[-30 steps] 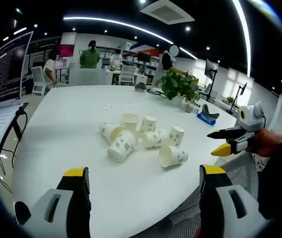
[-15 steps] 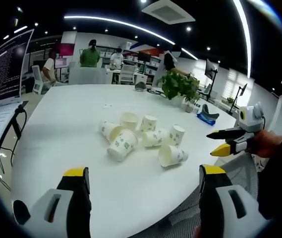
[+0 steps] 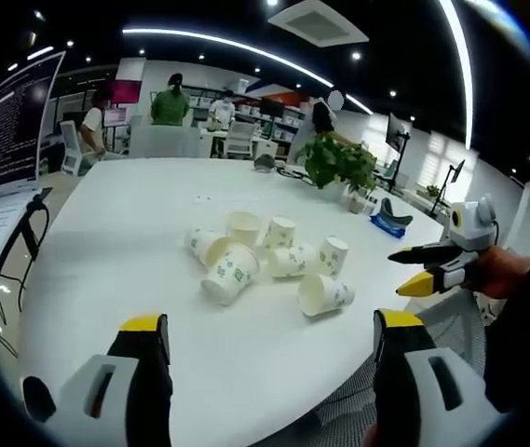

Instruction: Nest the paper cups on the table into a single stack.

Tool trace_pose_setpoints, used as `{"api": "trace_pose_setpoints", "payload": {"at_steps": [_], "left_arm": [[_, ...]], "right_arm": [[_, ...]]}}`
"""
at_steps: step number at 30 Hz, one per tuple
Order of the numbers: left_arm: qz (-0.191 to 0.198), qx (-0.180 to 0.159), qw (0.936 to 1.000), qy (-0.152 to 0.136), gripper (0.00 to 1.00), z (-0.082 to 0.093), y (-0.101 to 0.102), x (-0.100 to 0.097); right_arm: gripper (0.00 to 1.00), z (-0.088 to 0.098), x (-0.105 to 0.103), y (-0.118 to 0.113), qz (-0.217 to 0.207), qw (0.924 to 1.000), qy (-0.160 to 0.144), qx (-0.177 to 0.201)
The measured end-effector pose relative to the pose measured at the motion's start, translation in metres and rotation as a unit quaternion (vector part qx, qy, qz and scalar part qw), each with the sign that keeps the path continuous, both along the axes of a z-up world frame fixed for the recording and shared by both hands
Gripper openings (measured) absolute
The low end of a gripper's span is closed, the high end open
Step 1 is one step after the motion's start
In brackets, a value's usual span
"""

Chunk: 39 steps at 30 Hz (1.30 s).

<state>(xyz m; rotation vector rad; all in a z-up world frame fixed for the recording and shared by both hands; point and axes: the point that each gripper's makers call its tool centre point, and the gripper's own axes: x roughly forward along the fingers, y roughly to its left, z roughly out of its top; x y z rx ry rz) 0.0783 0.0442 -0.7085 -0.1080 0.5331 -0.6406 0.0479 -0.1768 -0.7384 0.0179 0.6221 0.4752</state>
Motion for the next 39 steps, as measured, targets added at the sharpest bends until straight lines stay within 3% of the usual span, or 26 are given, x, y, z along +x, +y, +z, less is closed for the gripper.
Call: {"api": "trace_pose_setpoints", "payload": {"at_steps": [15, 22, 31, 39], "left_arm": [[-0.029, -0.017, 0.9994, 0.014, 0.88, -0.010, -0.025, 0.010], [-0.063, -0.030, 0.9973, 0.025, 0.86, -0.011, -0.060, 0.010], [-0.105, -0.077, 0.9899, 0.056, 0.83, -0.016, -0.111, 0.027], [-0.143, -0.081, 0.9835, 0.075, 0.85, -0.025, -0.146, 0.030]], "right_arm": [[0.82, -0.004, -0.003, 0.005, 0.004, 1.0000, 0.004, 0.003], [0.83, -0.004, -0.005, 0.007, 0.007, 1.0000, 0.004, 0.003], [0.83, -0.005, -0.005, 0.010, 0.013, 0.9999, -0.003, 0.005], [0.83, -0.005, -0.004, 0.010, 0.018, 0.9998, -0.010, 0.004]]}}
